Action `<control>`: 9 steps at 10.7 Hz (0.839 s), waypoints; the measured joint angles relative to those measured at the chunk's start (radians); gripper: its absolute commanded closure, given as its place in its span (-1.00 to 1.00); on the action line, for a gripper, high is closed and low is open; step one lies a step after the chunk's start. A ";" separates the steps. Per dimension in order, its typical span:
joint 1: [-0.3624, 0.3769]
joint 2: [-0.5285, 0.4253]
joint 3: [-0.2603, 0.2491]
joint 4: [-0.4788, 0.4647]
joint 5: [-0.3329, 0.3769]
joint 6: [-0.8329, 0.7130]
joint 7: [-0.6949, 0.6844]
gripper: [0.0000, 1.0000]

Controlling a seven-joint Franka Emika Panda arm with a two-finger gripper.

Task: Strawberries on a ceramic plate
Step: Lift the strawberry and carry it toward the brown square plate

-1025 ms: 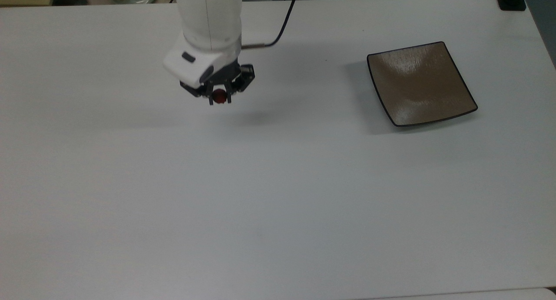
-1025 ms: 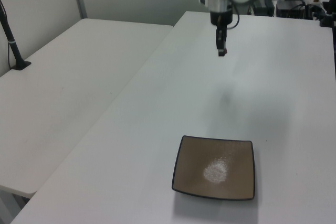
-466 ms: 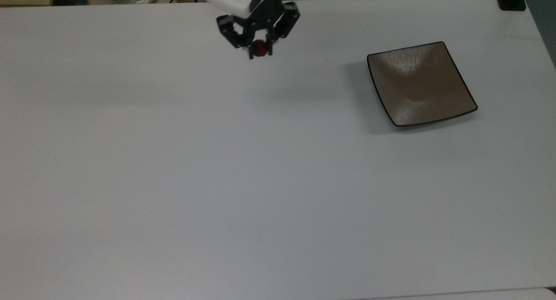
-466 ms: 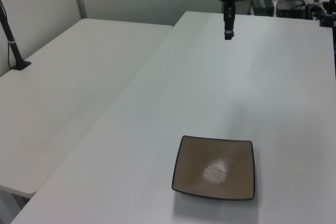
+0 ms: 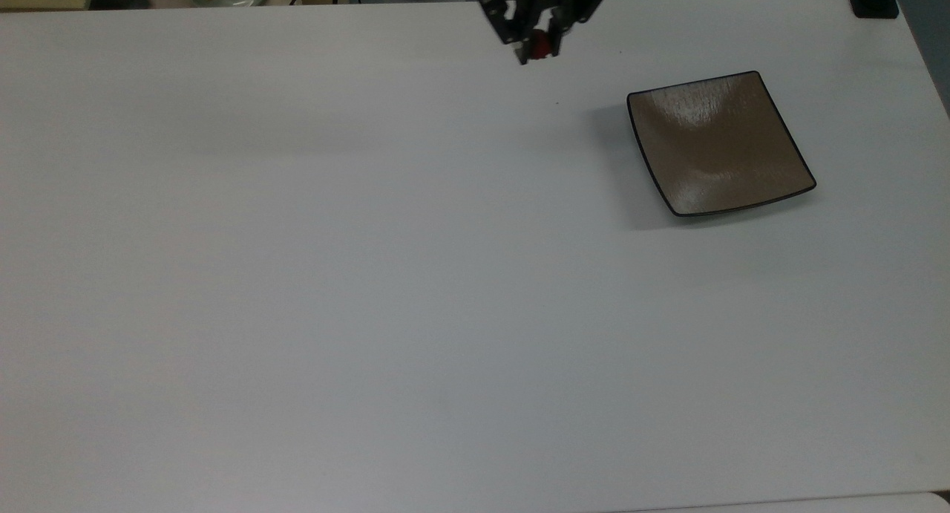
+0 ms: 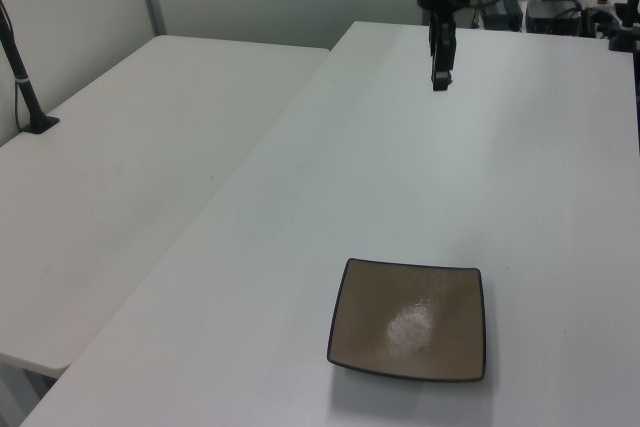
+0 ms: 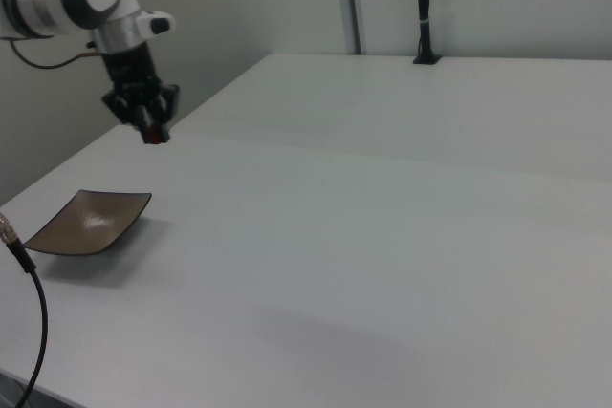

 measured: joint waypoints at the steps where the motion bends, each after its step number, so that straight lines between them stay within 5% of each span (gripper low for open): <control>1: 0.036 0.004 0.000 0.000 0.000 0.000 0.039 0.71; 5: 0.175 0.053 0.001 -0.003 0.014 0.001 0.175 0.71; 9: 0.284 0.165 0.001 -0.014 0.015 0.165 0.332 0.71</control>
